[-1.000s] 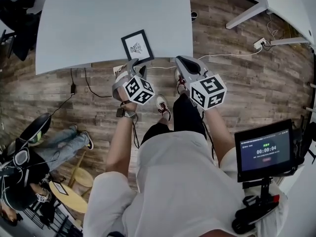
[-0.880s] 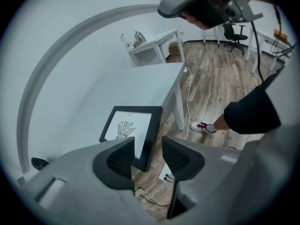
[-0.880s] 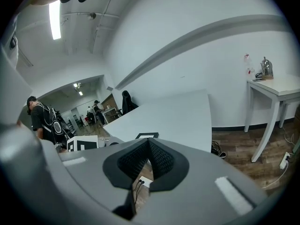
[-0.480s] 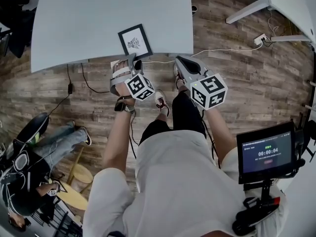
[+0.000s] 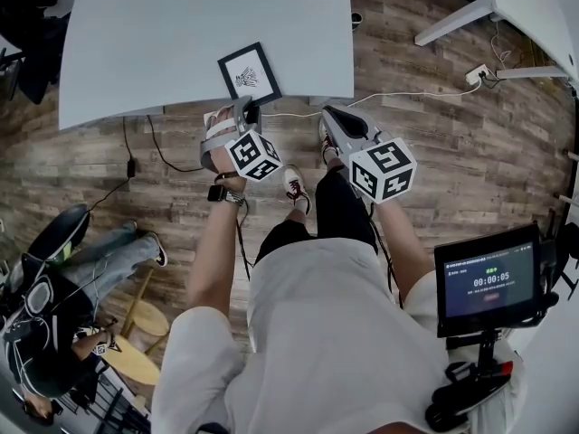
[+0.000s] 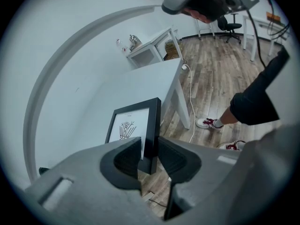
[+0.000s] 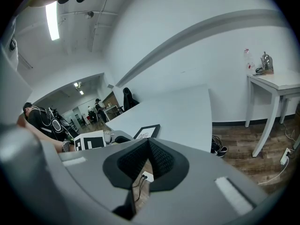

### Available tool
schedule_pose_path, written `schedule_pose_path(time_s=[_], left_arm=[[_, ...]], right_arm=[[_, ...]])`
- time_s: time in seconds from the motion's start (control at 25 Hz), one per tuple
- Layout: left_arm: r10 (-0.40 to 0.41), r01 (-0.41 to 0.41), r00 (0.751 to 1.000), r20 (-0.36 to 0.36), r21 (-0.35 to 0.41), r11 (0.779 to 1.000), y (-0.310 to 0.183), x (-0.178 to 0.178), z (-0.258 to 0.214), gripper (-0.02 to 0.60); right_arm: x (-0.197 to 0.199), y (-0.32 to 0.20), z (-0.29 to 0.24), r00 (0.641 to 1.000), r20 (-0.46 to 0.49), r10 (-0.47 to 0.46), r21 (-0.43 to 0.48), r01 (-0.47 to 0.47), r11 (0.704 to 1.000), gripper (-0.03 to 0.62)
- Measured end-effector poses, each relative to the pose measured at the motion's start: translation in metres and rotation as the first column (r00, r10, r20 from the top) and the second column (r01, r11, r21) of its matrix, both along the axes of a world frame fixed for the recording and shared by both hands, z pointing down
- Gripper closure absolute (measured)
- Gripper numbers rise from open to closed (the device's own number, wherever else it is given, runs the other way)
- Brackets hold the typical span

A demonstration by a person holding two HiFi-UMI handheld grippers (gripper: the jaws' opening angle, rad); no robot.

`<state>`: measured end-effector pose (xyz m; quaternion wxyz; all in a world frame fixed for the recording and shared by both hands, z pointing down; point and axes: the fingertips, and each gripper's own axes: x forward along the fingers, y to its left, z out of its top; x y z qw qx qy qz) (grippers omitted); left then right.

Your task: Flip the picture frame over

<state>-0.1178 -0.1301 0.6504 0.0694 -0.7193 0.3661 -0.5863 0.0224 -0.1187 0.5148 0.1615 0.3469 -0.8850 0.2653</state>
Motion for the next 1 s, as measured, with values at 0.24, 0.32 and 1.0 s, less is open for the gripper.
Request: schedule_pose_path(time_s=[0.24, 0.32, 1.0], left_arm=[[-0.07, 0.07, 0.949, -0.308, -0.012, 0.997, -0.01, 0.022, -0.037, 0.473], [-0.111, 0.116, 0.896, -0.429, -0.016, 0.993, -0.016, 0.027, -0.054, 0.477], [-0.225, 0.305, 0.502, -0.835, -0.072, 0.95, -0.032, 0.038, -0.108, 0.497]], right_arm=[[0.0, -0.006, -0.003, 1.0, 0.02, 0.019, -0.006, -0.018, 1.0, 0.592], [0.002, -0.008, -0.004, 0.999, 0.034, 0.032, -0.013, -0.032, 0.999, 0.592], [0.014, -0.018, -0.003, 0.995, 0.048, 0.089, -0.028, -0.087, 0.996, 0.592]])
